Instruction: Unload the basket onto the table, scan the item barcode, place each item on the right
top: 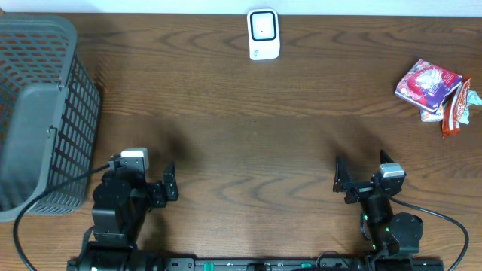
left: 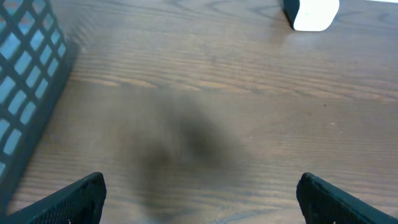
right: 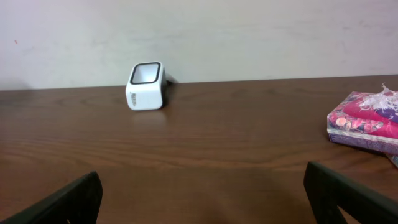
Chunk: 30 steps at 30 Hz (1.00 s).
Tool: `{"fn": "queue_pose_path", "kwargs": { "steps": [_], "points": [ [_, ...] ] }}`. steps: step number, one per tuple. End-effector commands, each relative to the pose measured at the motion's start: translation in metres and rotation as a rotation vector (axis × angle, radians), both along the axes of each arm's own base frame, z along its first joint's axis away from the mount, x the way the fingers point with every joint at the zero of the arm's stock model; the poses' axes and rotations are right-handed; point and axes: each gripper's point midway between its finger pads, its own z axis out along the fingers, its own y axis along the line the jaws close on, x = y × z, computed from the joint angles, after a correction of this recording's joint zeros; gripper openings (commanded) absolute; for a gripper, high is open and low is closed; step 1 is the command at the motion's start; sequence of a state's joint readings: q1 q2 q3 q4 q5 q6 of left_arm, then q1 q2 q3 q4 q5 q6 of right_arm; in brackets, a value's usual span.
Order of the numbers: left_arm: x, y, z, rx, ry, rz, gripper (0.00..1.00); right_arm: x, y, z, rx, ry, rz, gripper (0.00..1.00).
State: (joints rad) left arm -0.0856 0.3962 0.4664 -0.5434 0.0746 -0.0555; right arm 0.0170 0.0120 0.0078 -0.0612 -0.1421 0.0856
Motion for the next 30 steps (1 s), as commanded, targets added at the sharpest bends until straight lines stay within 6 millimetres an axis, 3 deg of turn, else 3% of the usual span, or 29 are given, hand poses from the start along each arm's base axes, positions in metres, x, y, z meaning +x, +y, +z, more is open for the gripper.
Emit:
{"fn": "queue_pose_path", "kwargs": {
  "steps": [1, 18, 30],
  "points": [
    [0.000, -0.002, -0.011, -0.019, -0.007, -0.007, 0.98, 0.000, -0.001, -0.001, -0.013, -0.002, -0.005, 0.99],
    [0.017, 0.004, 0.013, -0.046, -0.437, 0.017, 0.98, 0.000, -0.001, -0.001, -0.013, -0.002, -0.005, 0.99],
    [0.023, 0.016, 0.017, -0.038, -0.574, 0.067, 0.98, 0.000, -0.001, -0.001, -0.013, -0.002, -0.005, 0.99]
  ]
}}
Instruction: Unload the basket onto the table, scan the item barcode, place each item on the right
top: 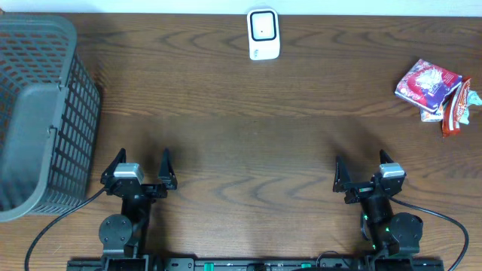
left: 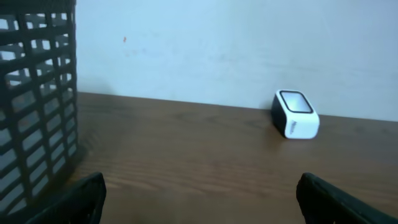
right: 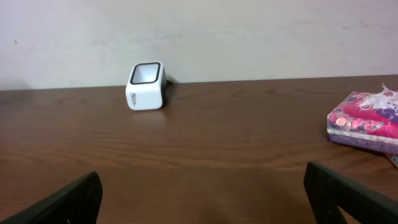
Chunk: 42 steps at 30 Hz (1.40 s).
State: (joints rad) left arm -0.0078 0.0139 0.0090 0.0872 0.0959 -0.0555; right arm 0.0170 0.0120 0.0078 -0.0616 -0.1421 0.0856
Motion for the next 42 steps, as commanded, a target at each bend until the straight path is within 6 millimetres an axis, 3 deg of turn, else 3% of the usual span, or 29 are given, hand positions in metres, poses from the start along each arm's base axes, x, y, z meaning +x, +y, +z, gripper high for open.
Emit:
{"fn": "queue_pose_path", "kwargs": {
  "steps": [1, 9, 42],
  "points": [
    [0.000, 0.003, 0.003, -0.005, -0.018, 0.011, 0.98, 0.000, -0.001, 0.000, -0.012, -0.003, -0.005, 0.99],
    [-0.003, 0.005, -0.037, 0.003, 0.145, 0.021, 0.98, 0.000, -0.001, 0.000, -0.012, -0.003, -0.005, 0.99],
    [-0.003, 0.005, -0.037, 0.002, 0.146, 0.020, 0.98, 0.000, -0.001, 0.000, -0.012, -0.003, -0.005, 0.99]
  ]
}}
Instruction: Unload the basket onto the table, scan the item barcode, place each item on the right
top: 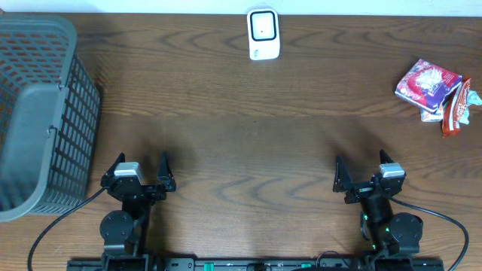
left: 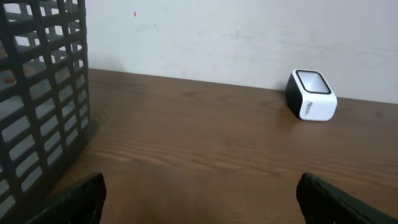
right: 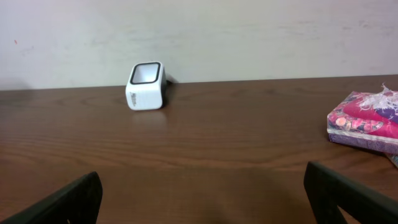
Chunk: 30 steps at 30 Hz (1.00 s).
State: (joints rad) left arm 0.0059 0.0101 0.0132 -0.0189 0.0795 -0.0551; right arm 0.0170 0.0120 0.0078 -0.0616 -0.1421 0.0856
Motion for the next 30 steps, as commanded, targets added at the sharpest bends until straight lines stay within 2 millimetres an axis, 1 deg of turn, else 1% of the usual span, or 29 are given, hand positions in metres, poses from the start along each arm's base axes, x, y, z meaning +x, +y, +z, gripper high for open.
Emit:
{"fn": "queue_pose_path", "kwargs": {
  "steps": [1, 26, 28, 30],
  "points": [
    [-0.0013, -0.0013, -0.0140, 0.000, 0.048, -0.010, 0.98, 0.0000, -0.0013, -0.0004, -0.012, -0.003, -0.005, 0.99],
    [-0.0014, -0.0010, -0.0136, 0.001, 0.046, -0.008, 0.98, 0.0000, -0.0013, -0.0005, -0.012, -0.003, -0.005, 0.99],
    [-0.0014, 0.0054, -0.0139, 0.016, 0.047, 0.028, 0.98, 0.0000, -0.0013, -0.0005, -0.012, -0.003, -0.005, 0.99],
    [-0.0015, 0.0065, -0.0142, 0.016, 0.048, 0.034, 0.98, 0.0000, -0.0013, -0.0005, -0.012, -0.003, -0.005, 0.99]
  ]
}}
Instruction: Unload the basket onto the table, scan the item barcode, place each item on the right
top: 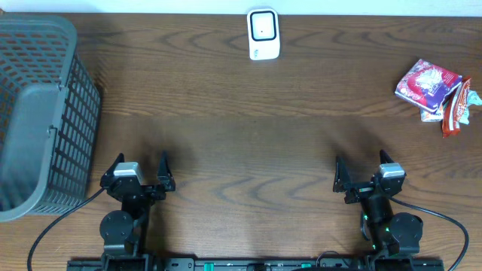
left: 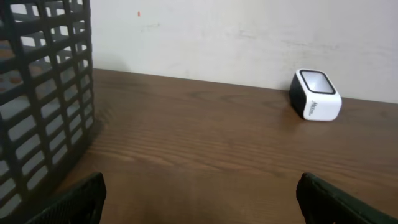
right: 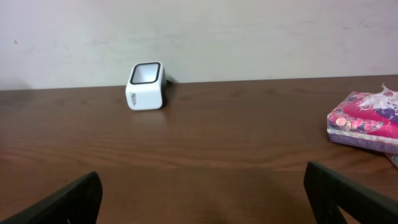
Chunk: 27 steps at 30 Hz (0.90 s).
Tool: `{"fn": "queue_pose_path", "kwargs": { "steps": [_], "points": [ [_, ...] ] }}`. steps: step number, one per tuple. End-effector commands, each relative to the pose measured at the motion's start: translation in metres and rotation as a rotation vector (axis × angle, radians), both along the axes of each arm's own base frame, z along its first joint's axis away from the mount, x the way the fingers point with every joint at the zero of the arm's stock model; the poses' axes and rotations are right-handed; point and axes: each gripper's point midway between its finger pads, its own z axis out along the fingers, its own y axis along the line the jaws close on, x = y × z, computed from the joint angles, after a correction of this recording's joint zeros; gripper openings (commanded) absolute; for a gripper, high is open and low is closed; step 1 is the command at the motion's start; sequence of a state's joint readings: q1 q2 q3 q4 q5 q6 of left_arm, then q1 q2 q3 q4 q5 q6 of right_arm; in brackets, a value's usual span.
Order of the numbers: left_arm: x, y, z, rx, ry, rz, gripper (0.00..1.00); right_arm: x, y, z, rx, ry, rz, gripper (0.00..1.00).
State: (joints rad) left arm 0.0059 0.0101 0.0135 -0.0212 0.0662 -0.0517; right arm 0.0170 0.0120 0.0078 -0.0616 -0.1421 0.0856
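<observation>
A white barcode scanner [top: 263, 34] with a dark window stands at the table's far edge; it also shows as a scanner [left: 315, 103] in the left wrist view and as a scanner [right: 146, 85] in the right wrist view. Pink and red snack packets [top: 427, 84] lie at the far right, seen as a packet [right: 364, 122] from the right wrist. My left gripper [top: 141, 168] rests open near the front left edge, nothing between its fingers [left: 74, 199]. My right gripper [top: 361, 172] rests open near the front right, fingers [right: 348, 198] wide apart and empty.
A dark grey mesh basket [top: 38, 113] stands at the left side of the wooden table [top: 241, 128], its wall [left: 37, 93] close to the left arm. A red wrapper [top: 454, 105] lies beside the packets. A pale wall backs the table.
The left wrist camera has turned very slightly, so the scanner sits a little further left and the basket wall a bit nearer. The right arm and all objects are unchanged.
At first the left arm was raised and tipped down over the table near the basket. By the second moment it had settled low at the front left, looking level across the table, and stayed there with slight turning. The right arm rested open throughout.
</observation>
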Motion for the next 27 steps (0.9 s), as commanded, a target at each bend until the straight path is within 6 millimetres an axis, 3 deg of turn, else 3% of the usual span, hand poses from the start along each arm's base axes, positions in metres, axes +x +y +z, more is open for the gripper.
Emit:
{"fn": "queue_pose_path", "kwargs": {
  "steps": [1, 27],
  "points": [
    [-0.0014, 0.0042, -0.0138, 0.012, 0.047, 0.021, 0.98, 0.0000, -0.0013, -0.0004, -0.012, -0.003, -0.005, 0.99],
    [-0.0015, 0.0052, -0.0152, 0.028, 0.053, 0.025, 0.98, 0.0000, -0.0013, -0.0005, -0.012, -0.003, -0.005, 0.99]
  ]
}}
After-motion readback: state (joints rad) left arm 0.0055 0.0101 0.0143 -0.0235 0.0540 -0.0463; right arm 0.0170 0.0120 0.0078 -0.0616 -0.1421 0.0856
